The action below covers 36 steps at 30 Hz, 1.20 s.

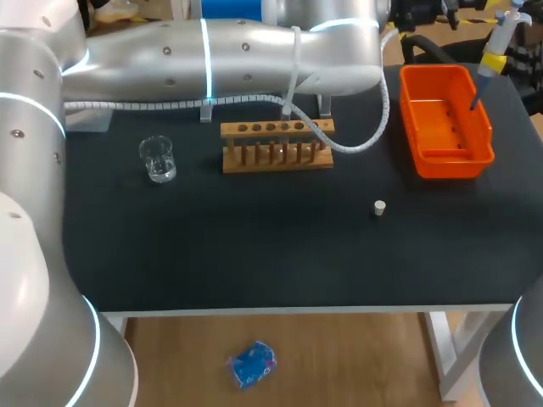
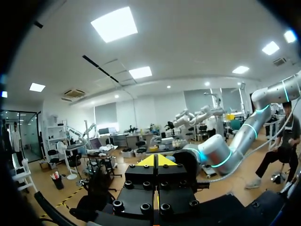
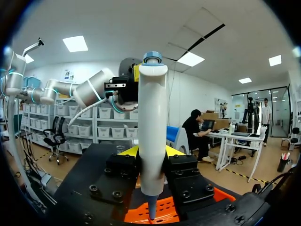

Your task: Invert the test tube, pick up the pipette, mount the tip to pipette, aspirate from beaker and dispense into the tube, eject the tip, return the pipette, and cap with the stopper.

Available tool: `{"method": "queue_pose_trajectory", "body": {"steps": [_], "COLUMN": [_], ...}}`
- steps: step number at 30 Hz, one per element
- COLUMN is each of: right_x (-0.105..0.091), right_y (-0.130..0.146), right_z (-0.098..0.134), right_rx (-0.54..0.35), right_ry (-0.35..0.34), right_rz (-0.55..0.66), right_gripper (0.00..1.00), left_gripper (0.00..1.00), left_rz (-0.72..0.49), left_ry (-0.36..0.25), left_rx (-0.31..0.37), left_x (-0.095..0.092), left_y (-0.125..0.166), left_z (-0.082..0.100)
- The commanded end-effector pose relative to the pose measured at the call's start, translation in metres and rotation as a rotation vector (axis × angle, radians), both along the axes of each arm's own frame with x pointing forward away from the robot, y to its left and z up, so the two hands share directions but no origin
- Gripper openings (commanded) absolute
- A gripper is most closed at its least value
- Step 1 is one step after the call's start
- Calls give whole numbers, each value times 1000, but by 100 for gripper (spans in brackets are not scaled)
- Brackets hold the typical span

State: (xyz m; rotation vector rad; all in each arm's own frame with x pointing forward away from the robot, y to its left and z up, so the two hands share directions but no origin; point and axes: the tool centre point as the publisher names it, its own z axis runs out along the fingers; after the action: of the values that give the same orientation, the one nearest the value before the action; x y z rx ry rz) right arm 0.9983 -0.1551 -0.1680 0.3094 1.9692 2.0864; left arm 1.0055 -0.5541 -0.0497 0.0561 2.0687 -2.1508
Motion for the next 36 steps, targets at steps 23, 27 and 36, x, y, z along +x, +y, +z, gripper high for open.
{"method": "queue_pose_trajectory", "body": {"steps": [23, 27, 36], "right_x": [0, 0, -9], "right_y": [0, 0, 11], "right_z": [0, 0, 7], "right_rx": [-1, -1, -17], "right_ry": [1, 1, -7], "right_rz": [0, 0, 40], "right_gripper": [0, 0, 0], "left_gripper": [100, 100, 100], "left_rz": [114, 144, 164], "left_ry": [69, 76, 107], "left_rx": [54, 63, 136], "left_x": [-85, -102, -134], "left_y": [110, 136, 174], "left_z": [11, 10, -3]}}
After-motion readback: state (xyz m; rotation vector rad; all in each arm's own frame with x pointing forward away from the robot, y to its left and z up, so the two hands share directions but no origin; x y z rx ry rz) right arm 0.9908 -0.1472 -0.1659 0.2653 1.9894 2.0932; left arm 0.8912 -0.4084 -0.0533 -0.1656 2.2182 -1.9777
